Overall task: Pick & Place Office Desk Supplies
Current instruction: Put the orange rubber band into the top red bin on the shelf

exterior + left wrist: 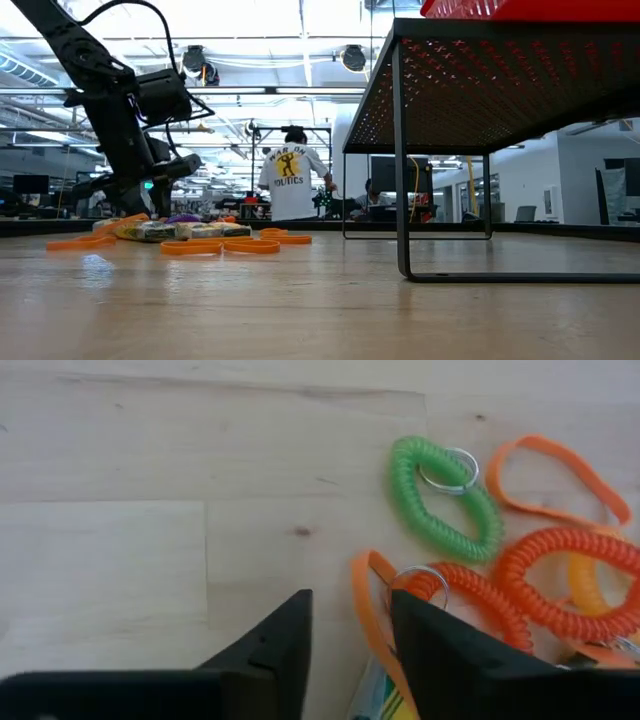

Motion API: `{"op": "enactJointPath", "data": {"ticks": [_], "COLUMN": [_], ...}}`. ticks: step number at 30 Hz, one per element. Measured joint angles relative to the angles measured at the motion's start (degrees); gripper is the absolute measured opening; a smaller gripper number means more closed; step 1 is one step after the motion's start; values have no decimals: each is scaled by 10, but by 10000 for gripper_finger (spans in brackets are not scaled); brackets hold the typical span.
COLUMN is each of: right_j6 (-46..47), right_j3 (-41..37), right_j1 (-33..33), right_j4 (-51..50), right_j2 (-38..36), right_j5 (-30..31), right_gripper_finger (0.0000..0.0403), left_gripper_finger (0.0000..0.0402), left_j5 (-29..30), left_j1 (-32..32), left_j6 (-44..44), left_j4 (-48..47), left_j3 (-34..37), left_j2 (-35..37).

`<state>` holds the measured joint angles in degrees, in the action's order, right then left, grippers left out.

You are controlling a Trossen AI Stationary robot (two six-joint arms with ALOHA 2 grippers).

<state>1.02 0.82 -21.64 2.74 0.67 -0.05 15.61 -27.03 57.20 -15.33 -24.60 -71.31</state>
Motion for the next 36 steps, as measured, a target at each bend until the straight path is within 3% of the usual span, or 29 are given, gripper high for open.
{"op": "enactJointPath", "data": {"ticks": [15, 23, 36], "right_j6": [0, 0, 0], "right_j3": [0, 0, 0], "right_j1": [0, 0, 0], "right_j4": [0, 0, 0], "right_j2": [0, 0, 0], "right_j5": [0, 0, 0], "right_gripper_finger": [166, 166, 166], "left_gripper_finger": [8, 3, 1], "left_j5": [10, 14, 40], "left_j1": [0, 0, 33], "left_j6": [-39, -75, -156], "left_j4": [5, 38, 67], "left_j3": [0, 0, 0], "left_j2": [0, 17, 178]}}
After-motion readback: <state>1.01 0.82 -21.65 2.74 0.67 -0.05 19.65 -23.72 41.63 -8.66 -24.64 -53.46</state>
